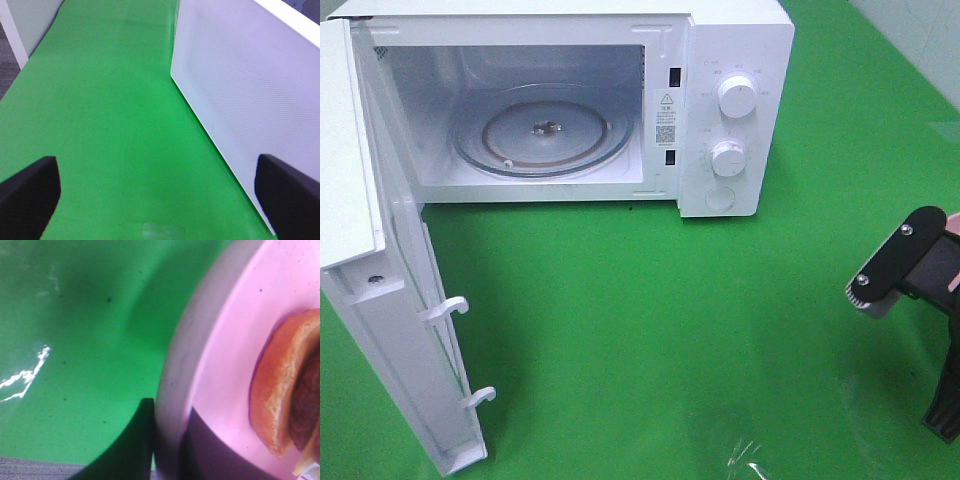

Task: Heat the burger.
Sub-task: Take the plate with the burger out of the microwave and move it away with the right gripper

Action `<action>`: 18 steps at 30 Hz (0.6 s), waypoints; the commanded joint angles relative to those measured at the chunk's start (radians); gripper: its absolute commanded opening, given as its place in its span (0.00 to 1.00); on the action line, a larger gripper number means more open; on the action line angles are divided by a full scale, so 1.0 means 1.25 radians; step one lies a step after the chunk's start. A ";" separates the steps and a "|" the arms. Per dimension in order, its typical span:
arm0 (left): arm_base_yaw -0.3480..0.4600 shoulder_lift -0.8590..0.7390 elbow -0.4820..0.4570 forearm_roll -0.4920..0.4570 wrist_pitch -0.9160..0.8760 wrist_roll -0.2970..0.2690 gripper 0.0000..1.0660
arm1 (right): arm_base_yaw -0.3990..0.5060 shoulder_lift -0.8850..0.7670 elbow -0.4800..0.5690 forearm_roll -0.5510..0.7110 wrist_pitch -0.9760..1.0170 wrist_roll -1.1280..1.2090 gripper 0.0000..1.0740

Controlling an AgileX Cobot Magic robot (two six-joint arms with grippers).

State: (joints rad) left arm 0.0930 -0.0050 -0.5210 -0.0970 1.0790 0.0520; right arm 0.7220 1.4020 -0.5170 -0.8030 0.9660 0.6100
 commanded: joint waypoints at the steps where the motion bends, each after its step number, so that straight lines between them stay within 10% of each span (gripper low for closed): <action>1: 0.002 -0.003 0.002 -0.002 -0.007 -0.005 0.92 | 0.000 0.042 -0.034 -0.053 0.092 0.063 0.00; 18: 0.002 -0.003 0.002 -0.002 -0.007 -0.005 0.92 | 0.000 0.140 -0.130 -0.010 0.137 0.139 0.00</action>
State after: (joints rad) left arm 0.0930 -0.0050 -0.5210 -0.0970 1.0790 0.0520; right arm 0.7220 1.5710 -0.6740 -0.7710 1.0690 0.7660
